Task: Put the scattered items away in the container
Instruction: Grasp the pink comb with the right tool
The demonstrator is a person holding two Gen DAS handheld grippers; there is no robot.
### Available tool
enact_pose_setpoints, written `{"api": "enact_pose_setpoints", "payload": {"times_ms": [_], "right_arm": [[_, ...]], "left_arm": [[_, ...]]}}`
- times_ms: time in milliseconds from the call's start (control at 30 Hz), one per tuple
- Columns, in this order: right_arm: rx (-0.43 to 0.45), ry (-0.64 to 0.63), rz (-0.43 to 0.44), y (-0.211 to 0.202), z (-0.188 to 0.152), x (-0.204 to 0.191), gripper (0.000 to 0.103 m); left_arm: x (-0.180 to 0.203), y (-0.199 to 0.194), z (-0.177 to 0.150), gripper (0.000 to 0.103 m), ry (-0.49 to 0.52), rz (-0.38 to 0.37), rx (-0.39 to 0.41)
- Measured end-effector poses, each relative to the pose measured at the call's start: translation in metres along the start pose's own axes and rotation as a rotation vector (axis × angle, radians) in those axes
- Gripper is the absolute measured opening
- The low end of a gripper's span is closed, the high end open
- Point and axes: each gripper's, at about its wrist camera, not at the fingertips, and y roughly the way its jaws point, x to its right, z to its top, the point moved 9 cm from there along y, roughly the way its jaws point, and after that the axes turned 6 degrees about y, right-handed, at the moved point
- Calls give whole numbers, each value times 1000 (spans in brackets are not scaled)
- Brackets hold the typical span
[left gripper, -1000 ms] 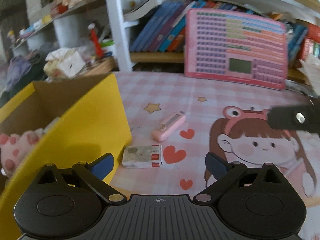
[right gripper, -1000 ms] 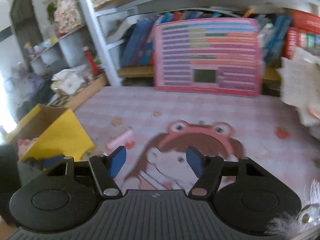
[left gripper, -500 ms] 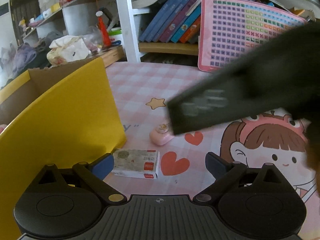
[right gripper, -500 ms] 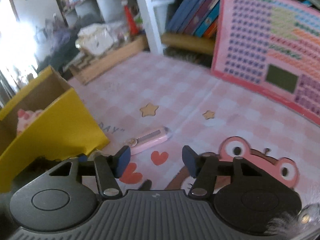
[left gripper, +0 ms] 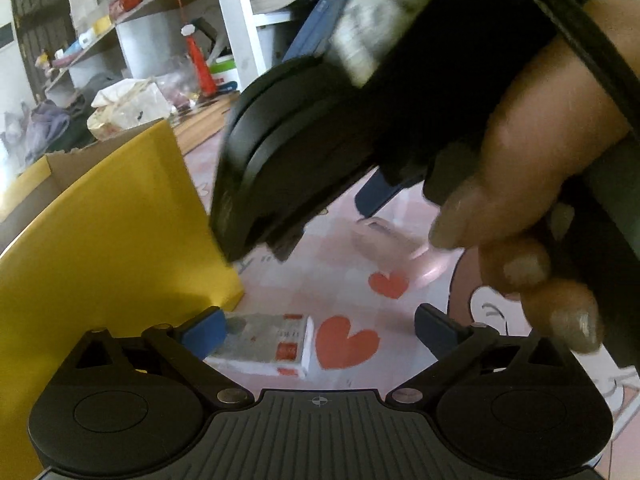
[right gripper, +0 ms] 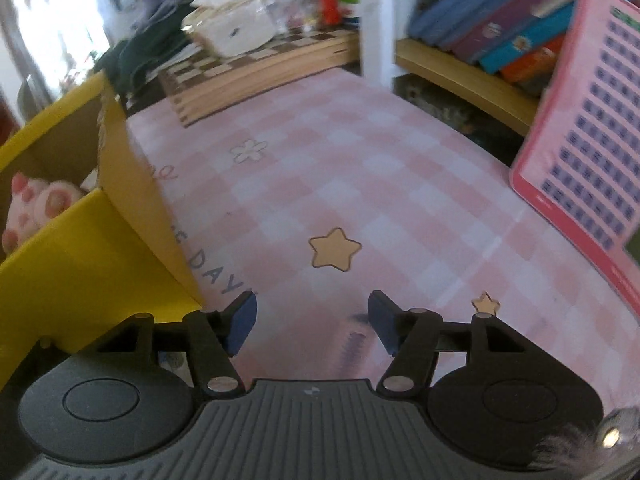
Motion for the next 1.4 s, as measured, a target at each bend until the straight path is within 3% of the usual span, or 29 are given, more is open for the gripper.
{"api": "enact_pose_setpoints", "payload": {"times_ms": [167,267,300,433,700,833,967,1033,1100,1167,1267,1400], "right_arm": [[-43,-160,-103,1,-13,0,52],[-57,-46,-57,-6,-22,18,48],[-51,-24,-62,-10,-25,26,39],[-33,44,-93,-28,-42,57,30],[14,212,-212,-74,-91,106,30],[44,285,-242,-96,-119,112,30],[80,362,-258,-117,-145,110,32],[95,395,-265,-126,-158,106,48],[110,425,-267,-133,-170,102,54],[118,439,-272,-139,-178,96,54],[123,456,-257,-142,-184,87,55],[113,471,-233,-148,-190,78,55]], "left_arm": [[1,2,4,103,-11,3,-47],[-5,-5,1,103,-71,21,-72],[-7,-7,-2,103,-100,22,-80],[-9,-15,-4,103,-136,34,-63],[-9,0,6,103,-53,41,-67],[3,-5,1,102,9,-59,-64],[22,-30,-9,102,52,-239,-56],[13,-41,-8,102,21,-271,-21],[-2,-43,-4,103,5,-166,23],[-16,-31,-4,102,-50,-71,-37],[-21,-26,-1,102,-159,14,-64],[-26,-15,2,102,-261,58,-77]]}}
